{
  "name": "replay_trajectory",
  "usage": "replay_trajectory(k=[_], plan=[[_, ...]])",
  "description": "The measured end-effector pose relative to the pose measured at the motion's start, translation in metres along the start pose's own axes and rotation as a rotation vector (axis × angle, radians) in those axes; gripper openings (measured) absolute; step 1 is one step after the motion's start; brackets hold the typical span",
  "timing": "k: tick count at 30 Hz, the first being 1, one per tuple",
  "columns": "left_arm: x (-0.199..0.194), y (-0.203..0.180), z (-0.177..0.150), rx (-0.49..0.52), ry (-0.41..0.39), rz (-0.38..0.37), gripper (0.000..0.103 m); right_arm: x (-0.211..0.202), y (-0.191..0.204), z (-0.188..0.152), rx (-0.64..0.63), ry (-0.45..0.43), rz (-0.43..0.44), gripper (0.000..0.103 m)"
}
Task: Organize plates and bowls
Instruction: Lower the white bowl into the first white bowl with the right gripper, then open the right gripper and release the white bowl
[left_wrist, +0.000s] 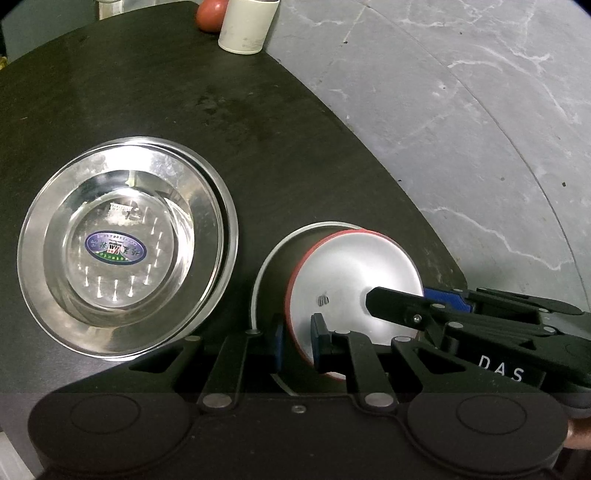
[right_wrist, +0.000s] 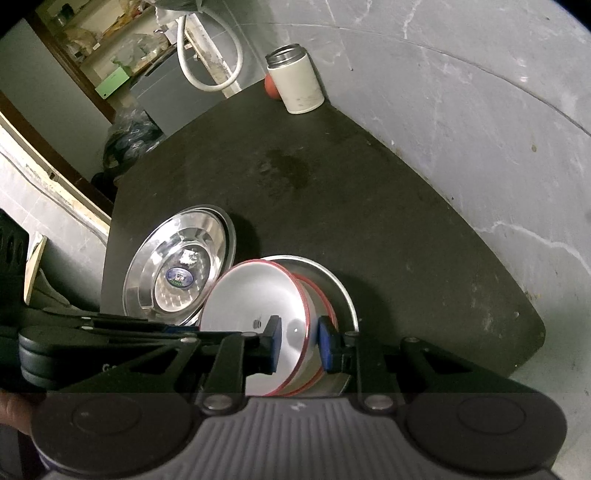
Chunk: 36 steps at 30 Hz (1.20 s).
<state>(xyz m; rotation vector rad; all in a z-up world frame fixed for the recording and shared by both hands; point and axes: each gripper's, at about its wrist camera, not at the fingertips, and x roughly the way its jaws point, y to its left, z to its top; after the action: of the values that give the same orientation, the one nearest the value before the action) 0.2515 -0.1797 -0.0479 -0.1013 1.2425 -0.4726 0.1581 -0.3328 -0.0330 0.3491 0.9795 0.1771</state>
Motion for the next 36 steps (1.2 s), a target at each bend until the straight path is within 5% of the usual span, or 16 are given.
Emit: replay_trajectory(k=[21,24,29,35,36], plan=[[-0.010,0.001,-0.005,-0.018,-0.032,-0.005,0.017,-0.004,0.001,-0.001,-0.003,-0.021,-0.003,0.029],[-0.014,0.004,-0.006,-0.026,-0.043,-0.011,0.018,-0.005,0.001,-0.001,-0.008,-0.024,-0.020,0.039],[-0.021,0.009,-0.011,-0.043,-0.064,-0.025,0.019,-0.010,-0.001,0.000,-0.015,-0.027,-0.038,0.040],[-0.034,0.013,-0.015,-0.073,-0.103,-0.046,0.027,-0.016,-0.005,0.000,-0.017,-0.033,-0.054,0.048],[-0.037,0.014,-0.016,-0.075,-0.108,-0.037,0.038,-0.017,-0.006,0.000,-0.017,-0.035,-0.056,0.050]])
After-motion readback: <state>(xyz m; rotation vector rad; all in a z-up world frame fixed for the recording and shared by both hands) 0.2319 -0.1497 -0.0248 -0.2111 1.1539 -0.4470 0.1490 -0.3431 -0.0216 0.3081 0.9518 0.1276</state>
